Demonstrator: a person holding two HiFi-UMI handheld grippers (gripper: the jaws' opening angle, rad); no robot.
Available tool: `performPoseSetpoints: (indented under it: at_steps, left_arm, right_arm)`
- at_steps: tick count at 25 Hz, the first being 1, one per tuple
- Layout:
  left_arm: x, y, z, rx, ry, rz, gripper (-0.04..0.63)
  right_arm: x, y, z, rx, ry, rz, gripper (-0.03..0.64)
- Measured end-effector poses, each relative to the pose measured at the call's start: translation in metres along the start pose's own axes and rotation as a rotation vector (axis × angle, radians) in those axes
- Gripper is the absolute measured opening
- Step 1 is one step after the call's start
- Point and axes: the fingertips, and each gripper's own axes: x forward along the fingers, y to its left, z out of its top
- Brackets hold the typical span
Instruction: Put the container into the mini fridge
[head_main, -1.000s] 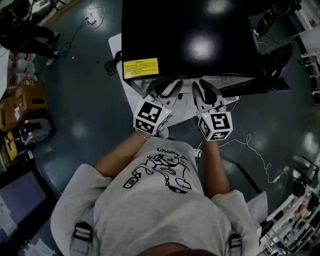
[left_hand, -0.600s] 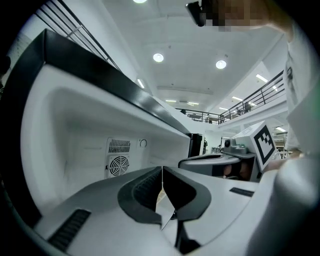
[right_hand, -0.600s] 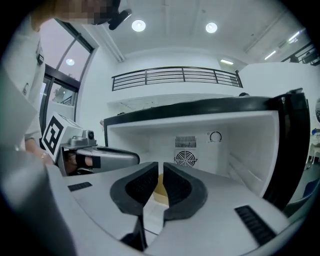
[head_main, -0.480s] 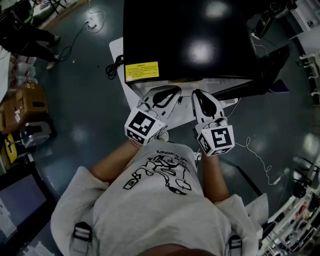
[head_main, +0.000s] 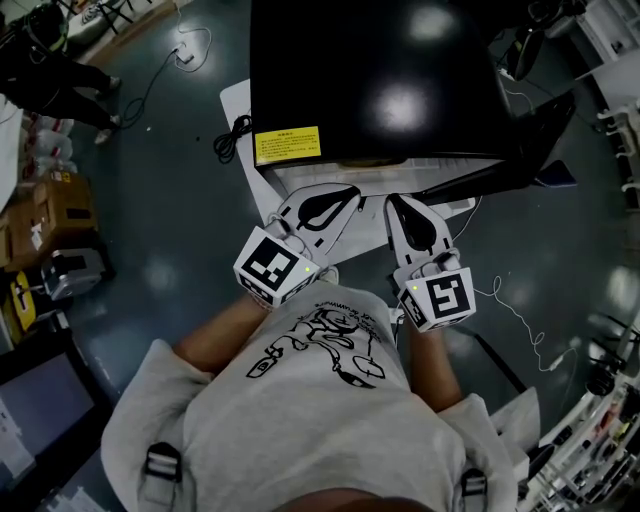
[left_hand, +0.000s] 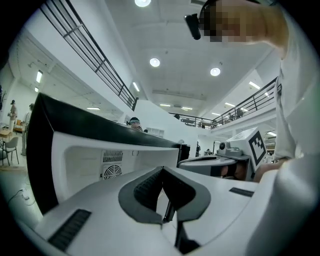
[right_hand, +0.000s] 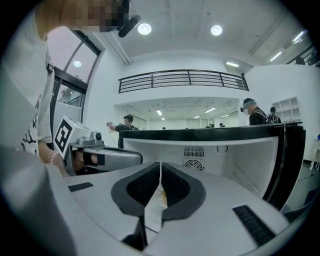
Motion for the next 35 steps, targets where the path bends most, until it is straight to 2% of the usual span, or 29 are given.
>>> performPoseSetpoints:
  at_steps: [14,24,35]
  left_arm:
    - [-0.021,-0.026,0.029,-0.012,-0.048,-0.07,0.014]
    - [-0.033,-0.036,0.048,-0.03,-0.092,-0.074,0.014]
    - [-0.04,-0.037,0.054,-0.044,-0.105,-0.078,0.014]
  right_arm:
    - [-0.019,0.032,0.022,-0.015,-0.024,0.042,0.032]
    - [-0.03,0.051,0.046,-0.039,-0.058,0.079,0.032]
    - [-0.031,0.057,0.052,-0.023,-0.077,0.093,0.032]
